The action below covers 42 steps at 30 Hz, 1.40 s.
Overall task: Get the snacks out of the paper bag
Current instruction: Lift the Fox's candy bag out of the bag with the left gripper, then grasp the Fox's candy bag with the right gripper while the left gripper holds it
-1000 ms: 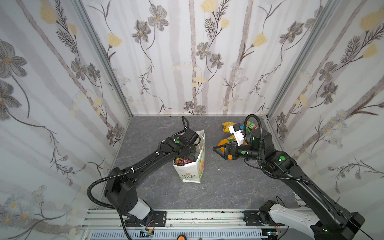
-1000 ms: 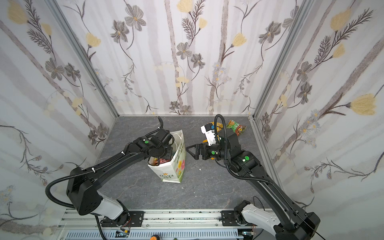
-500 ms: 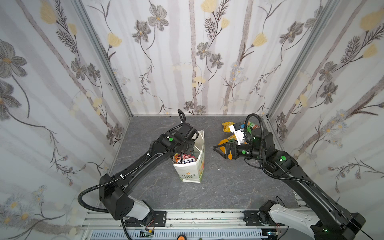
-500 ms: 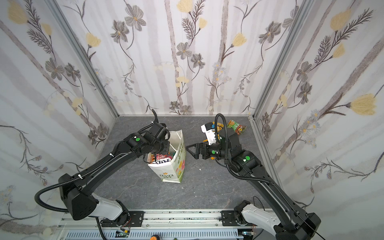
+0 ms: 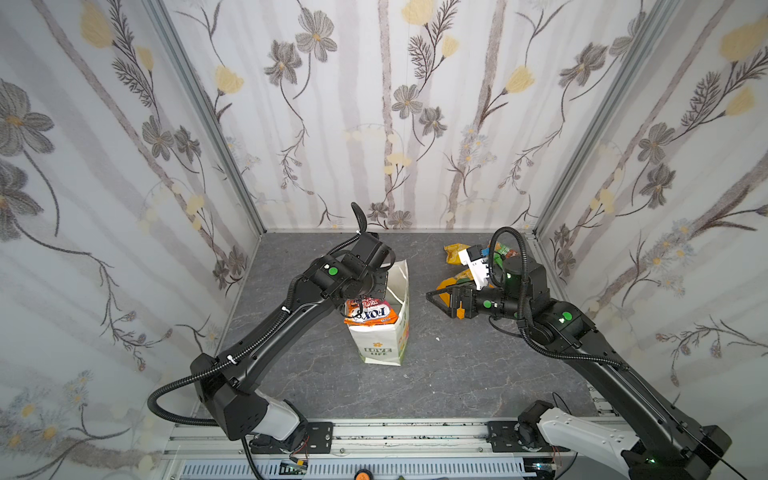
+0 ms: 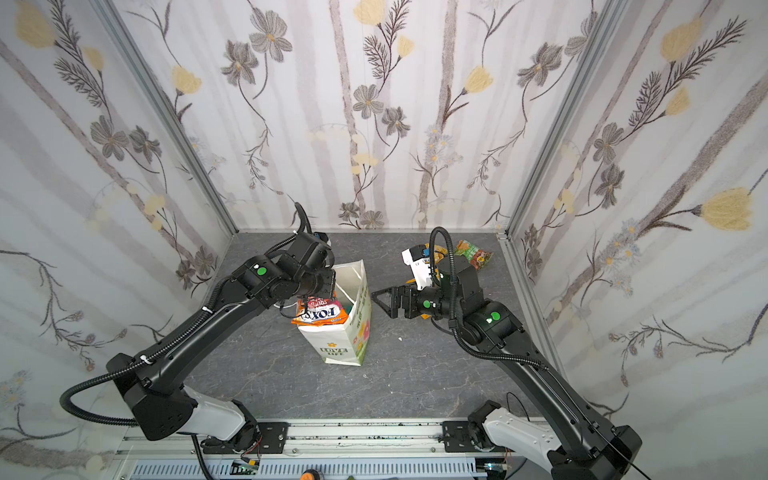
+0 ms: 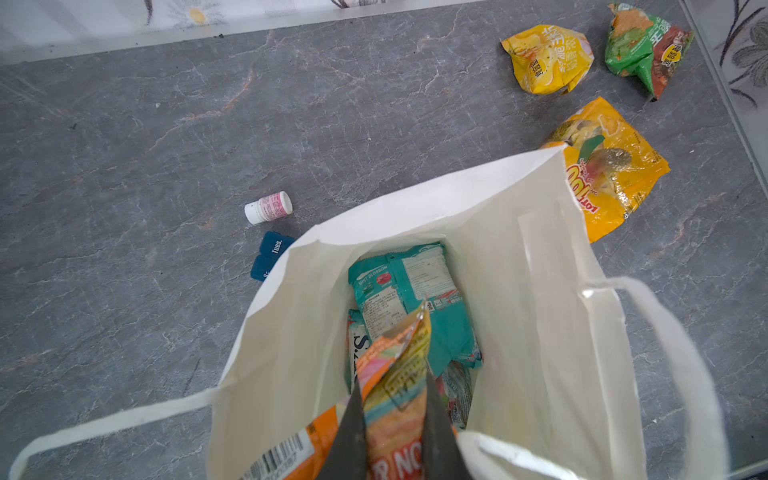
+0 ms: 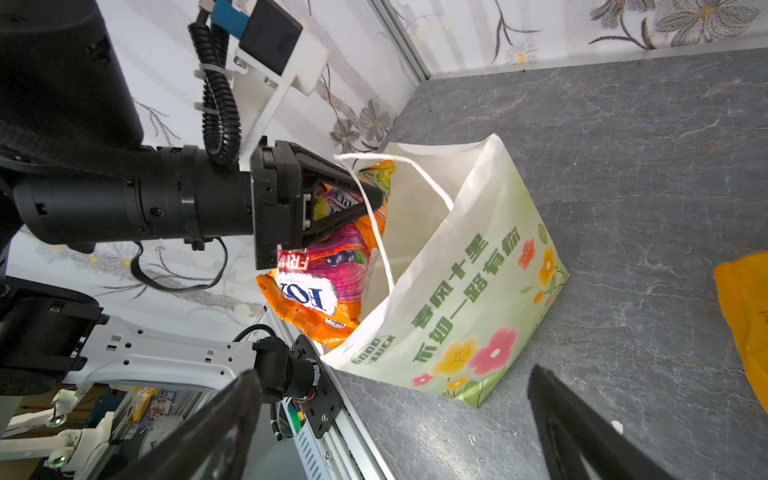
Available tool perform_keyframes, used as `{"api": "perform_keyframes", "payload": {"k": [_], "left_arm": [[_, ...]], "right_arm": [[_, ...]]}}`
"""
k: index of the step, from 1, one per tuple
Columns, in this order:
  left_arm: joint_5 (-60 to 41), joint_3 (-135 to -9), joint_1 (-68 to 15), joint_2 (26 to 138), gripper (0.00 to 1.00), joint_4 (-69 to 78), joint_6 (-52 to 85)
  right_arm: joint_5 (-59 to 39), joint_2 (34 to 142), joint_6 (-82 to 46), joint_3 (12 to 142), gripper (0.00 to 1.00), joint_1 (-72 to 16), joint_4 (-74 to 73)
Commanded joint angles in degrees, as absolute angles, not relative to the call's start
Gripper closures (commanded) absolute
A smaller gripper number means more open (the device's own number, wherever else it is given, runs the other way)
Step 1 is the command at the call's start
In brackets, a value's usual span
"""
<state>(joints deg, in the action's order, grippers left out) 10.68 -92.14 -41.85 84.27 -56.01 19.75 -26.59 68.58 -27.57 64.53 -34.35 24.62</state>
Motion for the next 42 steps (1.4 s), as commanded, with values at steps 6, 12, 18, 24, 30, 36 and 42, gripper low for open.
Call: {"api": "perform_keyframes", "payload": {"k": [6,12,18,24,30,36,42], "left_arm": [[15.08,-99.24,-42.1,85.07,1.0,-61.05,17.61],[16.81,-105.32,-42.37,85.98,1.0,-63.51,15.7],[18.33,-112.42,-43.05,87.07,1.0,-66.6,14.2],[18.42,-118.71,-46.08,87.41,1.0,-64.27,13.62],[19.93,-119.03,-50.26,86.66,1.0,-55.55,14.92],[17.93,-112.57,-52.65,83.54,1.0,-43.96,17.02],[17.51,-108.66,-53.1,81.31,1.0,-39.67,18.98]], "right_arm": [[-25.92,68.38,-27.86,64.78,0.01,-34.39,22.15],[-25.66,68.29,-27.86,64.86,0.01,-34.41,22.23],[-24.47,67.68,-28.43,65.21,0.01,-34.33,21.96],[-29.16,67.83,-30.85,66.77,0.01,-35.17,18.72],[-31.9,68.82,-36.77,66.45,0.01,-38.91,8.34],[-31.77,71.2,-42.63,64.97,0.01,-41.46,-3.07],[-28.81,73.01,-46.69,64.87,0.16,-42.2,-7.83]]}}
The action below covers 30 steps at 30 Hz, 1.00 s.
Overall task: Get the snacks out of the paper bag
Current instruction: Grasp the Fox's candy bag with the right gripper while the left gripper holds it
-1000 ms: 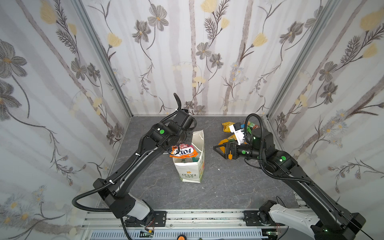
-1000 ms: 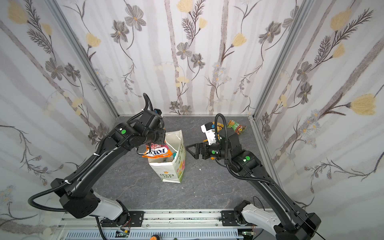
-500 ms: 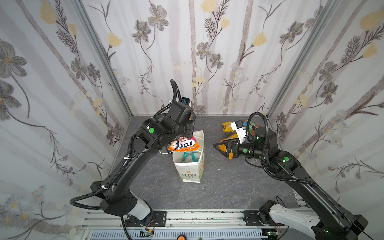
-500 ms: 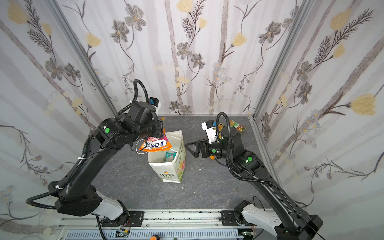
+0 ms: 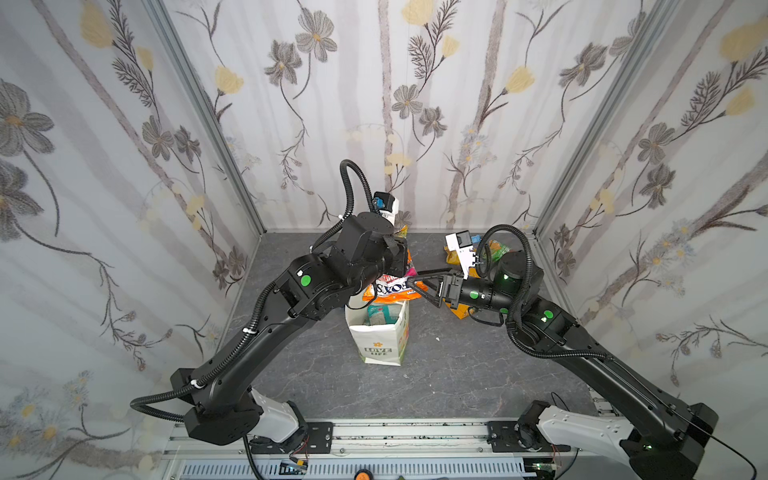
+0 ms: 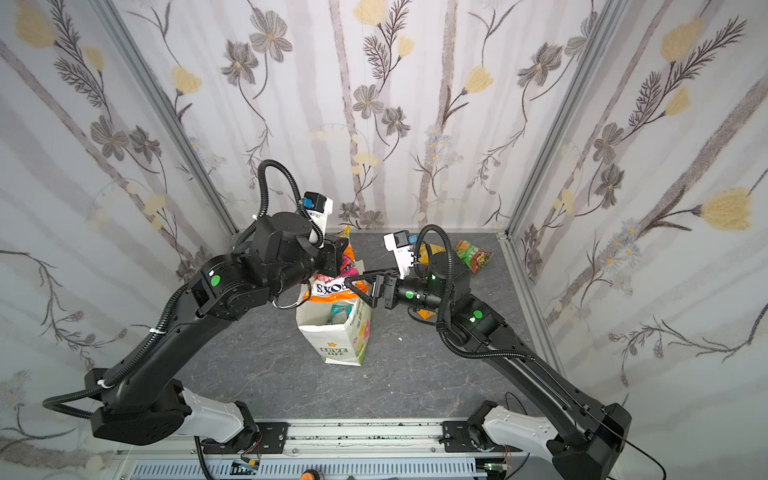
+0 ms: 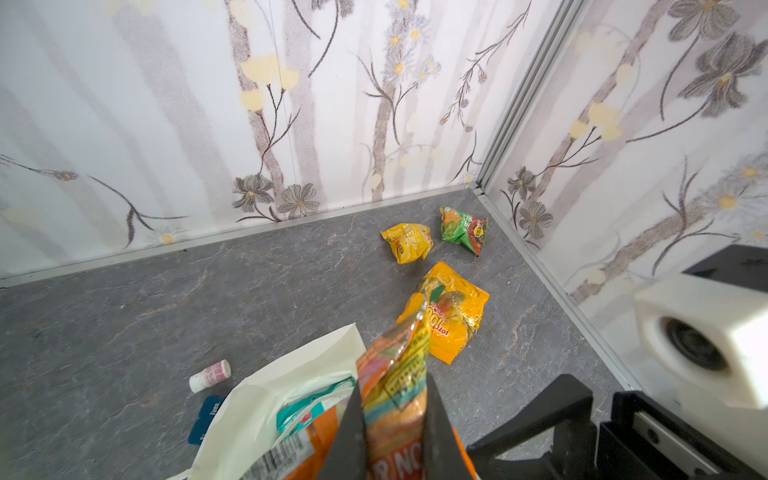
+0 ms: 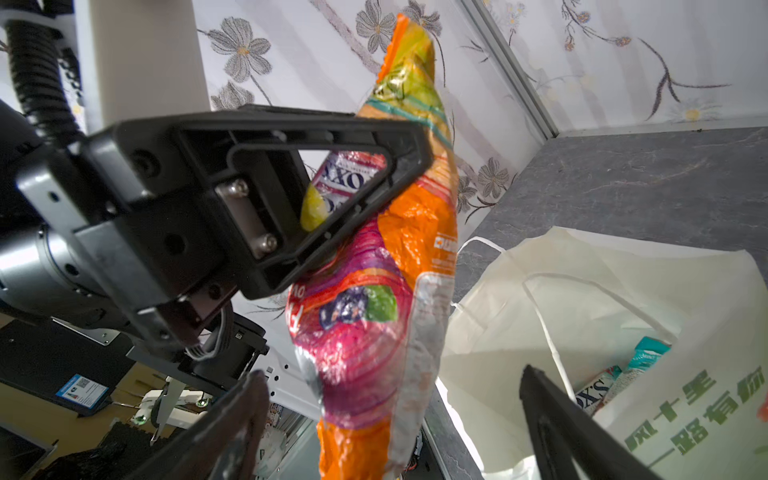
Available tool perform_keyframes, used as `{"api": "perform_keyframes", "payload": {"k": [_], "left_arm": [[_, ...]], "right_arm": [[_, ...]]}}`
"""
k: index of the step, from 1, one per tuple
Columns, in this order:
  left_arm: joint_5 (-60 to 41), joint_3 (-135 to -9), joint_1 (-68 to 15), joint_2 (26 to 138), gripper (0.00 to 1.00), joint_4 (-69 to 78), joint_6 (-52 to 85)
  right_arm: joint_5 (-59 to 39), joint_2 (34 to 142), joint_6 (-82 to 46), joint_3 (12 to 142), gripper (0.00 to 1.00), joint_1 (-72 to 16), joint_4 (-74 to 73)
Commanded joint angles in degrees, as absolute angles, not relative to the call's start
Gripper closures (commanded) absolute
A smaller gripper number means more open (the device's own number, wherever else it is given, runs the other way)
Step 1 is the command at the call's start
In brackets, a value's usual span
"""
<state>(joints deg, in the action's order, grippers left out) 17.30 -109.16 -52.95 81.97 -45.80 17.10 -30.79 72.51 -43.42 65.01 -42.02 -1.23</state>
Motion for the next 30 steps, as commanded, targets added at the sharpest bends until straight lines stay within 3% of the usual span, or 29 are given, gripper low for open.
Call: {"api": "perform_keyframes", "payload": {"k": [1,14,21,30], "left_arm": [[17.67,-108.48,-53.05,81.24,1.0,-39.73,19.15],[17.21,-107.36,-53.09,81.22,0.99,-38.32,20.24],[17.39,-106.65,-53.07,79.14,0.78,-37.97,19.73],[16.22,-105.92,-53.09,76.51,0.47,-38.08,19.08]], "right_arm": [[-28.65,73.19,-47.19,64.7,0.2,-42.27,-8.3],[-30.15,75.16,-49.92,63.67,0.62,-43.09,-13.12],[-30.23,75.48,-49.24,63.96,0.85,-43.09,-13.27],[-28.49,74.97,-48.04,64.93,1.0,-42.59,-10.35]]}}
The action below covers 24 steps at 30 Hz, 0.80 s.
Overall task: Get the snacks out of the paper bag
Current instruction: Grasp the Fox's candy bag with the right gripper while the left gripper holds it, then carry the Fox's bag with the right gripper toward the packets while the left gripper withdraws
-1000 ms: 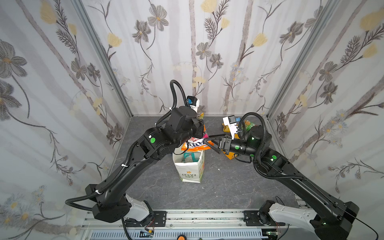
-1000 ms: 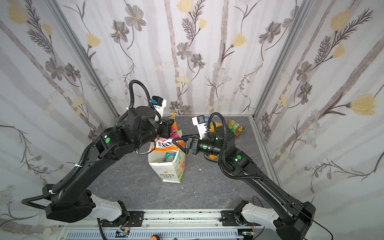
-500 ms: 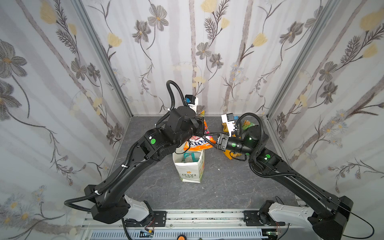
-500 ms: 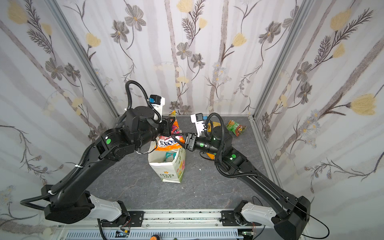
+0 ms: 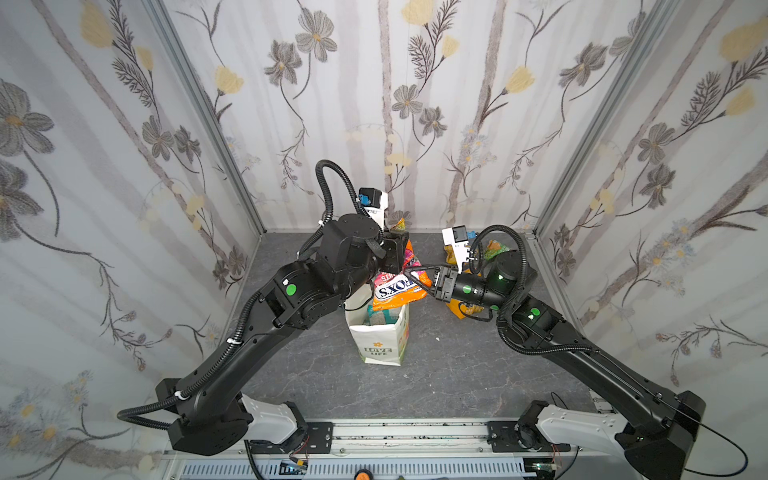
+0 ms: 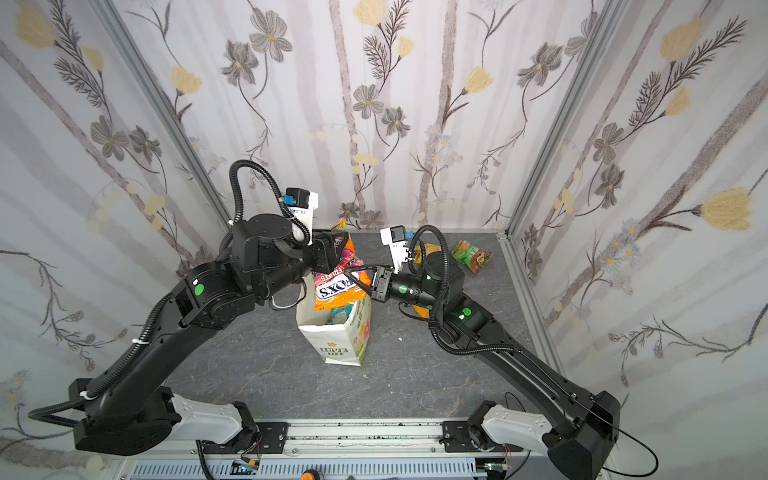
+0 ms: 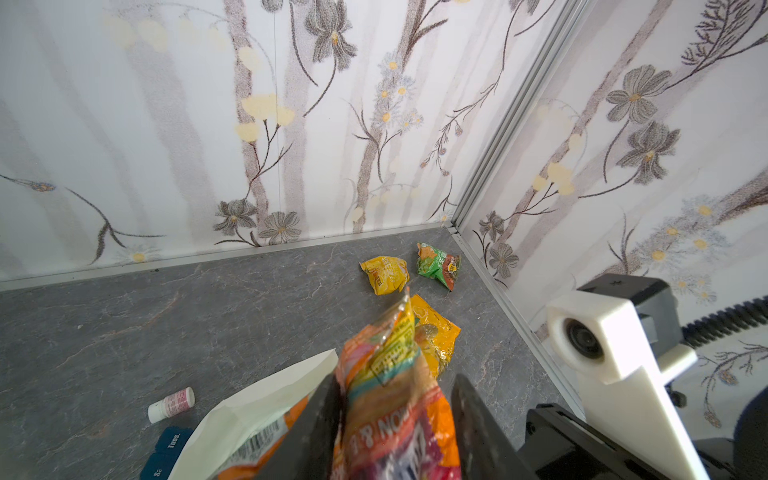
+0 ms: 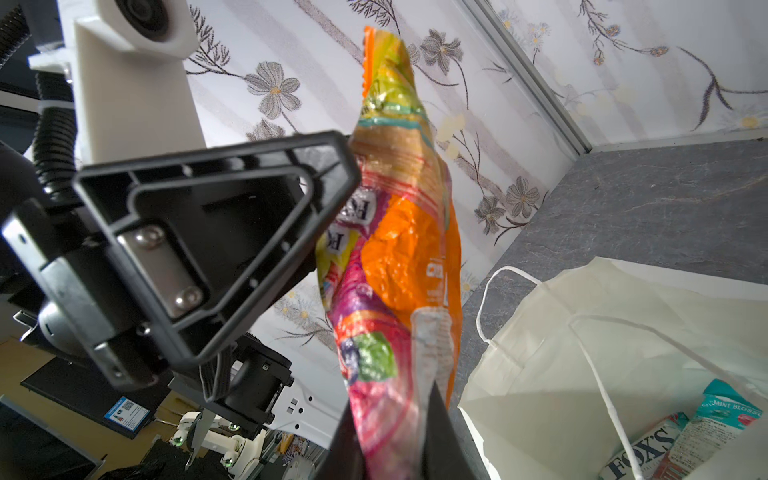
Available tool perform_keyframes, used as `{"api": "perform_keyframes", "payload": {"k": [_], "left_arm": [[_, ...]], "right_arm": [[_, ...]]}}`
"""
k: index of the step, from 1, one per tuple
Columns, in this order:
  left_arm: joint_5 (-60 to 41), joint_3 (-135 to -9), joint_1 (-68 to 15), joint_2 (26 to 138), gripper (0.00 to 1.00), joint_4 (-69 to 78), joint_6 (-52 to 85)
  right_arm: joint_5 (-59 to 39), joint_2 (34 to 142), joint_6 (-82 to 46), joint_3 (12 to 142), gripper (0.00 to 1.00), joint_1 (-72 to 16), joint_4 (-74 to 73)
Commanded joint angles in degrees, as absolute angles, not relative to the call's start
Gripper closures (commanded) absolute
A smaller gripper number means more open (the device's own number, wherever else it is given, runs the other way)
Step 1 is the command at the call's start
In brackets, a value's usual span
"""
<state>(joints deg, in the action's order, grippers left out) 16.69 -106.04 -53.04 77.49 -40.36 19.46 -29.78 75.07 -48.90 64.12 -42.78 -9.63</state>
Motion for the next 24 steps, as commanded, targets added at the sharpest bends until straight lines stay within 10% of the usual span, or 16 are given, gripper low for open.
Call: {"api": "perform_keyframes", "payload": {"k": [1,11,24], "left_arm": [[16.17,-105.83,-53.08,76.0,0.44,-38.14,19.0],[5.06,-103.65,-53.43,70.41,0.12,-41.59,14.2],[3.13,-98.98,-64.5,71.64,0.0,-45.3,5.14]], "right_arm": [[-28.41,74.91,-47.87,65.1,1.0,-42.48,-10.13],[-32.72,73.87,-46.64,66.02,1.0,-32.94,-7.72],[-44.89,74.85,-44.35,61.93,1.0,-5.16,-5.61]]}}
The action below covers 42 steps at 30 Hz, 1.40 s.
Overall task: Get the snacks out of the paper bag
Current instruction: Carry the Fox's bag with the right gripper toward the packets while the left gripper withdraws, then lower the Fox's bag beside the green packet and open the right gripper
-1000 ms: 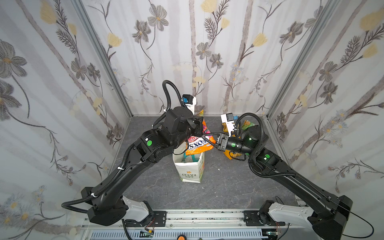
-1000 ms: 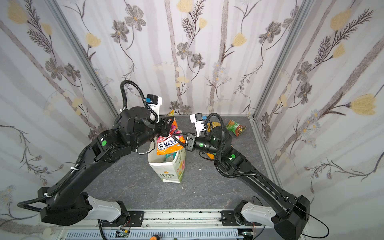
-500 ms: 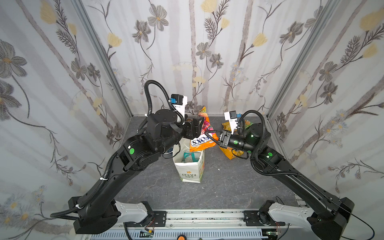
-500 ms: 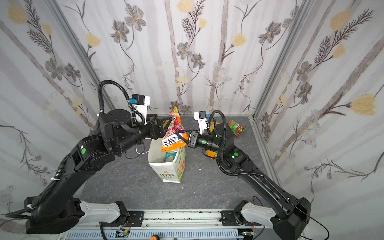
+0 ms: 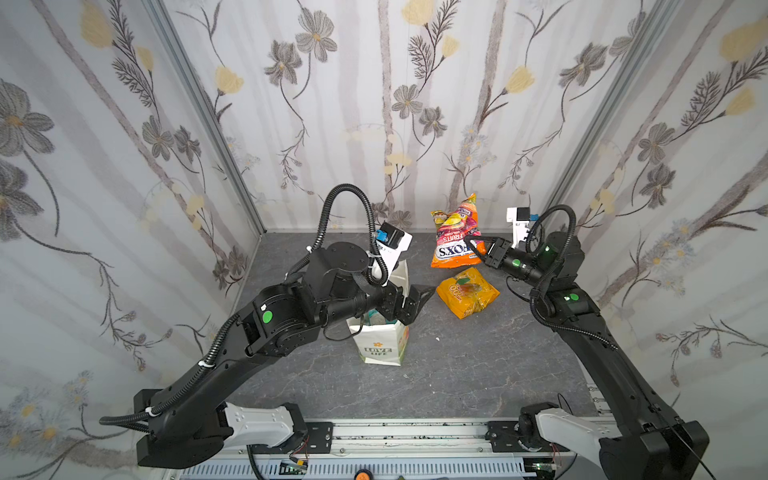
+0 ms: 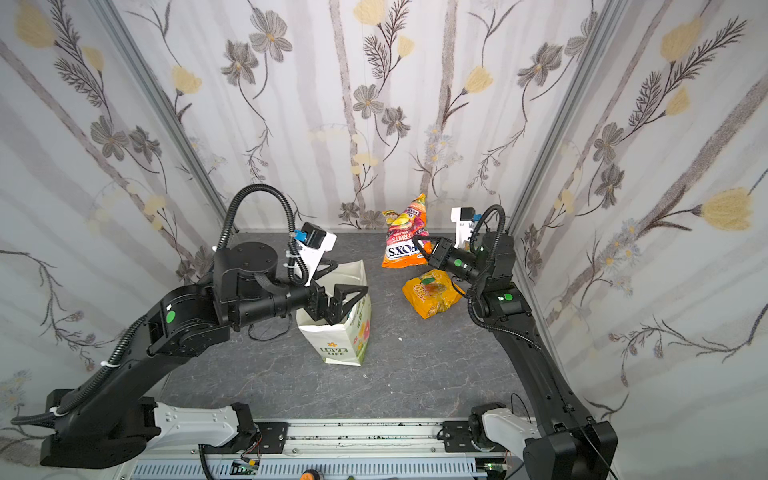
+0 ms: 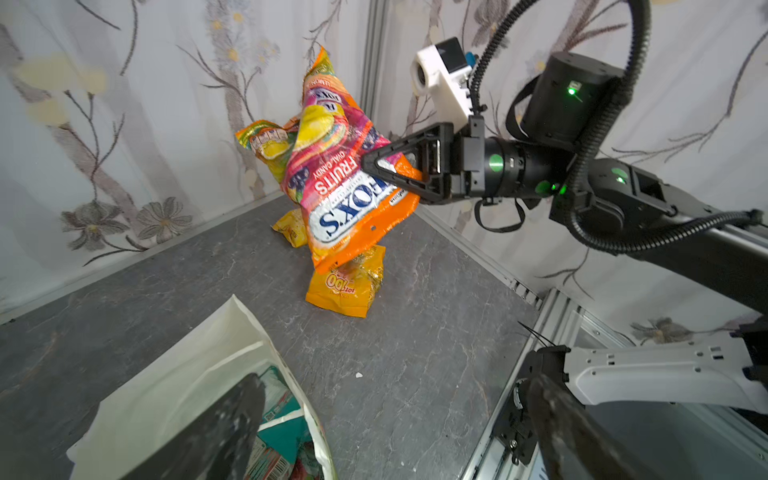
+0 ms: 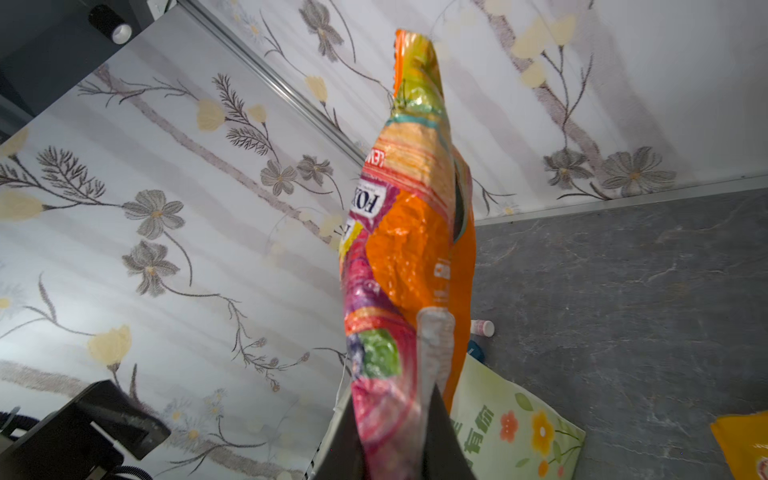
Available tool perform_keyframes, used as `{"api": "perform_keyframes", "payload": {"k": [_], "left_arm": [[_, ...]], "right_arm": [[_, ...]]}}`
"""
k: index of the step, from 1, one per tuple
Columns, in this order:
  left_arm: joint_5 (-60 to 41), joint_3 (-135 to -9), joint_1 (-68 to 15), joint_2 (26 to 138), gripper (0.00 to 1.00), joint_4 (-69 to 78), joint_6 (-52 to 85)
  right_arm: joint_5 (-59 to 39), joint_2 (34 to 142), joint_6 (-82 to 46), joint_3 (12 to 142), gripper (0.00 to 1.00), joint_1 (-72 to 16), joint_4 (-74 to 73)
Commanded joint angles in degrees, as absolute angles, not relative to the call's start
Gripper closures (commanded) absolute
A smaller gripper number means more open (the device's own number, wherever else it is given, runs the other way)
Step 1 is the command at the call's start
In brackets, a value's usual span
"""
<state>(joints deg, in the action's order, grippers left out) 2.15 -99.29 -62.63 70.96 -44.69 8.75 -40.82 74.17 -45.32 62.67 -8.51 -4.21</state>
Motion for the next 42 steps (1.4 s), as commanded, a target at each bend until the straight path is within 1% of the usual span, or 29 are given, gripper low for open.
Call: {"api": "perform_keyframes", "payload": {"k": [1,8,14,20,23,31,33,37,42], "left_arm": [[3.63,-98.73,-65.64,71.97,0.0,-45.36,4.45],[7.0,-97.93,-69.79,76.05,0.0,-46.8,2.34],[8.08,-95.1,-69.7,76.05,0.0,-45.25,1.23],[8.1,-92.33,-68.9,74.74,0.0,-43.41,0.71],[7.27,-91.46,-67.71,74.53,0.0,-43.0,0.61],[5.63,-90.04,-65.49,74.35,0.0,-41.31,1.22],[5.52,-90.0,-65.14,74.27,0.0,-41.09,1.31],[5.45,-89.88,-64.95,73.8,0.0,-40.95,1.73],[5.89,-88.79,-64.68,72.65,0.0,-40.45,2.26]], "right_arm": [[-45.16,75.24,-44.21,61.33,1.0,-2.82,-5.61],[-45.37,80.6,-43.12,57.3,1.0,11.27,-6.31],[-38.33,90.21,-37.43,59.0,1.0,17.61,-0.35],[-35.53,100.57,-32.63,62.1,1.0,19.71,3.55],[-36.09,104.11,-30.88,63.37,1.0,19.7,5.09],[-36.85,107.66,-30.01,59.97,1.0,19.01,3.49],[-35.71,107.85,-30.2,58.6,1.0,18.73,2.67],[-33.72,108.7,-30.15,57.27,0.93,18.78,2.36],[-31.99,109.99,-29.81,56.6,0.72,18.72,2.87]]}}
